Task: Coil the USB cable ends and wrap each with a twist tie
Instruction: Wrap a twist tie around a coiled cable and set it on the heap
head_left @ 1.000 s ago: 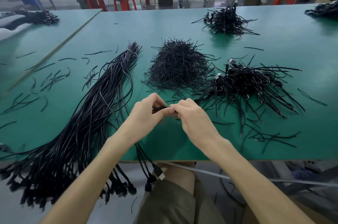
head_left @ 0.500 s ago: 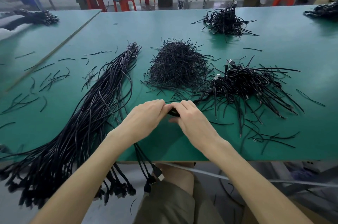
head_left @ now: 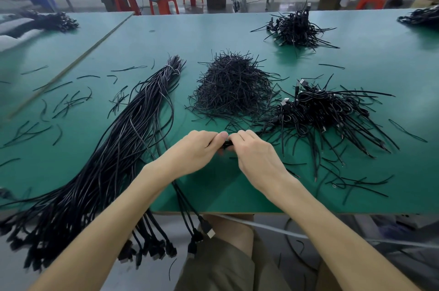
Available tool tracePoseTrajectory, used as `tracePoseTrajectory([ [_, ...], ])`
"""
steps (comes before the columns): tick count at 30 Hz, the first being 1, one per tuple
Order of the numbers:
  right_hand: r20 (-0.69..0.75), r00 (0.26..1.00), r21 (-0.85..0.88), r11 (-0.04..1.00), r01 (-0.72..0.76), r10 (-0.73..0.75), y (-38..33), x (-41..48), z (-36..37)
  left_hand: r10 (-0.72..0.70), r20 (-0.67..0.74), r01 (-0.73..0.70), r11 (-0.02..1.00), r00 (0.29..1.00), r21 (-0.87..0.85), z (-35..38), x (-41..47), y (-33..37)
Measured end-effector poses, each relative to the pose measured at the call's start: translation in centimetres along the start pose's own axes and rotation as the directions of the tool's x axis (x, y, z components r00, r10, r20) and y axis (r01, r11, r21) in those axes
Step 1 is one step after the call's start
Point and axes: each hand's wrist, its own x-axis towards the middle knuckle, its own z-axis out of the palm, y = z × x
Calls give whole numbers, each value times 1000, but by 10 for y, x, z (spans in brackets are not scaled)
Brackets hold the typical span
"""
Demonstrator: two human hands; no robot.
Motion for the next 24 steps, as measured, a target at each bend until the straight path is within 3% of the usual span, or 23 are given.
tracePoseTrajectory([
  [3,-24,1000,0,1000,-6,6,0,8,2,-9,-36,12,996,999,89,-4,3,5],
  [6,-126,992,-16,1000,-13,10,0,20,-2,8,-222,23,990,975,139,-6,6,6],
  [9,-304,948,-17,995,-98,88,4,32,-13,-43,-392,31,999,919,-38,-10,20,0],
  [13,-450,843,145,955,-258,296,16,46,-26,-243,-440,76,928,864,-363,-9,44,-23],
  [15,-427,827,197,930,-310,366,21,50,-26,-289,-432,90,901,854,-425,0,49,-29],
  [20,-211,865,249,881,-403,456,20,51,-6,-357,-416,87,836,836,-542,8,49,-34],
  [24,-234,855,237,880,-412,463,17,48,2,-432,-383,36,701,817,-713,4,45,-34],
])
